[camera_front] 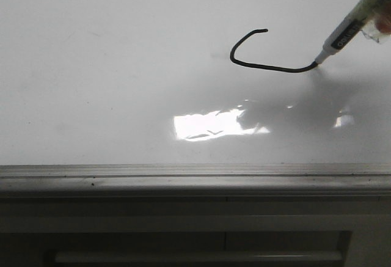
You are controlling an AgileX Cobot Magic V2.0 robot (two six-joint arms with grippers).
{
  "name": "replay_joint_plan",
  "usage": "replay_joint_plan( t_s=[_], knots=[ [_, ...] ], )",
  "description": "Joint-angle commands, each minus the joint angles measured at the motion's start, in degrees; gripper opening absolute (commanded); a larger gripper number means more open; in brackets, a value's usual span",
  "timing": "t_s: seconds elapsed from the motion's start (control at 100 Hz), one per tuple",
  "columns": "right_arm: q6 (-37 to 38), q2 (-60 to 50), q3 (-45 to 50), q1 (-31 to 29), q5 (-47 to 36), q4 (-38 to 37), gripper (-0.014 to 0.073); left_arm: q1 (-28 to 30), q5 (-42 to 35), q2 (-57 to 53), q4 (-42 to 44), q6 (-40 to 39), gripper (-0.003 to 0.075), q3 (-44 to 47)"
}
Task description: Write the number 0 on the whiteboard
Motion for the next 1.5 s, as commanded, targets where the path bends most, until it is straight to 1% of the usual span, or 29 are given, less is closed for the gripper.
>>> replay_joint_plan(
  t_s=[0.0, 0.18, 0.44, 0.59, 0.78, 1.18, 1.49],
  knots=[
    [1.3, 0.1, -0.7, -0.7, -1.7, -8.5, -0.0047, 0.1, -4.5, 0.4, 0.1, -0.4, -0.0020, -1.5],
    [2.8, 0.8, -0.8, -0.7, -6.1, -8.5, -0.0047, 0.1, -4.5, 0.4, 0.1, -0.4, -0.0020, -1.5],
    [2.9, 4.4, -4.0, -0.5, -6.3, -8.3, -0.0047, 0.1, -4.5, 0.4, 0.1, -0.4, -0.0020, -1.5],
    [2.9, 6.1, -5.4, 1.1, -6.8, -8.3, -0.0047, 0.1, -4.5, 0.4, 0.1, -0.4, -0.0020, -1.5],
    [3.0, 7.3, -5.4, 2.9, -7.7, -8.3, -0.0047, 0.1, -4.5, 0.4, 0.1, -0.4, -0.0020, -1.5],
    [3.8, 8.2, -5.4, 3.0, -10.2, -8.3, -0.0047, 0.1, -4.5, 0.4, -0.7, -0.4, -0.0020, -1.5],
    [3.8, 8.2, -5.4, 3.0, -12.5, -10.2, -0.0047, 0.1, -4.5, 0.4, -0.9, -0.4, -0.0020, -1.5]
  ],
)
